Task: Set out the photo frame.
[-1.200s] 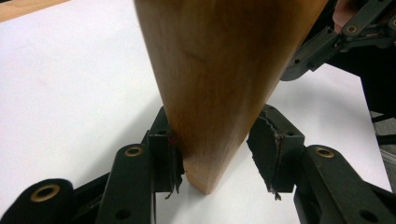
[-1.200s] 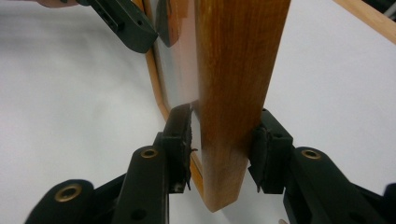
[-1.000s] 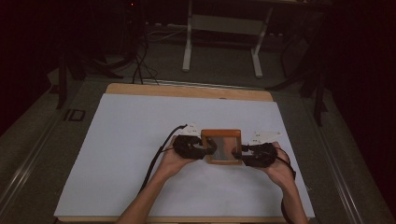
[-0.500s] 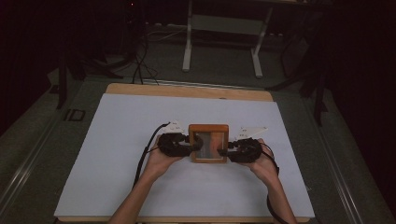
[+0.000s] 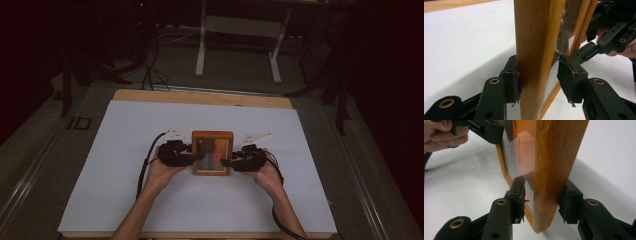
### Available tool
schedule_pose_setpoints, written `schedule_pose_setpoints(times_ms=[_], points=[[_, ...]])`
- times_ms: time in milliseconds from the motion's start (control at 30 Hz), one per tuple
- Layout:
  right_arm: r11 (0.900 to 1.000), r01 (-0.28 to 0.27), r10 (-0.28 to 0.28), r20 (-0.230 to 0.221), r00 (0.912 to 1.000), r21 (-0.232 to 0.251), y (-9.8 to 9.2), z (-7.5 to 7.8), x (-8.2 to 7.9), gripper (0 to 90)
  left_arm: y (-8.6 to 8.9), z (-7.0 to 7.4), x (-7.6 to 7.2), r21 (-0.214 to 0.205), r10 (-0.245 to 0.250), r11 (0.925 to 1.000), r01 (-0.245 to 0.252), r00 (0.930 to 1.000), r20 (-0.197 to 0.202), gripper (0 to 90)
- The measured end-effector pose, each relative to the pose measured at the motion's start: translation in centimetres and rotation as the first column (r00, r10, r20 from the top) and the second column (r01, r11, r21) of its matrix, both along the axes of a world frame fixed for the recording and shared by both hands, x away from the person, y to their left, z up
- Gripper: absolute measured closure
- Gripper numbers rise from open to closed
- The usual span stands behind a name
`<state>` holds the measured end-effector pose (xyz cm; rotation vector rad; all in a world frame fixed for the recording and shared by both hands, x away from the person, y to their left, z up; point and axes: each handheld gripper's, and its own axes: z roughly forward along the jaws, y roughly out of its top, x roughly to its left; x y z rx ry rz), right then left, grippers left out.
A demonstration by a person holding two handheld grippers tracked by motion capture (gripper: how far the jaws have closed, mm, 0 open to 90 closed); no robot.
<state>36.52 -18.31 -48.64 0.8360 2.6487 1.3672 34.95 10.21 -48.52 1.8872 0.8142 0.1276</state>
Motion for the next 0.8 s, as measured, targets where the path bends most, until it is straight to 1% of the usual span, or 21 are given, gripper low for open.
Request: schedule_pose_setpoints(times_ms=[100, 200, 267, 333, 367, 400, 500, 667, 733, 800], points=[[0.9999, -0.002, 0.003, -0.024, 0.9997, 0.011, 0.5, -0.5, 0.2, 59.9, 0.4, -0.2, 0.0, -0.003, 0.013, 0.9999, -0.013, 0.9999, -0.011, 54.0], [0.9999, 0.001, -0.001, -0.034, 0.9994, 0.014, 1.0, -0.7, 0.3, 59.9, 0.9, -0.3, 0.2, -0.004, 0.022, 0.9997, -0.022, 0.9996, -0.018, 53.5], [0.9999, 0.002, -0.002, -0.046, 0.9989, 0.015, 1.3, -0.8, 0.4, 59.9, 1.0, -0.3, 0.2, -0.012, 0.029, 0.9995, -0.029, 0.9993, -0.024, 53.4], [0.9999, 0.002, -0.001, -0.048, 0.9988, 0.014, 1.3, -0.9, 0.4, 59.9, 1.0, -0.3, 0.2, -0.012, 0.029, 0.9995, -0.029, 0.9993, -0.024, 53.4], [0.9999, 0.002, -0.001, -0.054, 0.9985, 0.015, 1.5, -0.9, 0.5, 59.8, 1.2, -0.4, 0.1, -0.019, 0.034, 0.9992, -0.035, 0.9990, -0.028, 53.4], [0.9999, -0.002, 0.003, -0.052, 0.9986, 0.015, 1.5, -0.9, 0.5, 59.8, 1.2, -0.4, 0.1, -0.019, 0.034, 0.9992, -0.035, 0.9990, -0.028, 53.5], [0.9999, -0.002, 0.003, -0.058, 0.9983, 0.017, 1.6, -1.0, 0.6, 59.5, 1.4, -0.5, 0.0, -0.036, 0.045, 0.9983, -0.046, 0.9984, -0.035, 53.8], [0.9998, 0.002, -0.001, -0.059, 0.9983, 0.018, 1.6, -1.0, 0.6, 59.3, 1.4, -0.6, 0.0, -0.034, 0.053, 0.9979, -0.055, 0.9980, -0.033, 53.9], [0.9998, 0.003, -0.002, -0.061, 0.9982, 0.021, 1.6, -1.1, 0.7, 59.2, 1.4, -0.6, 0.1, -0.034, 0.057, 0.9978, -0.058, 0.9977, -0.036, 54.1], [0.9998, 0.011, -0.010, -0.060, 0.9982, 0.016, 1.7, -1.1, 0.9, 58.0, 1.4, -0.8, 0.3, -0.038, 0.069, 0.9967, -0.071, 0.9966, -0.043, 54.2]])
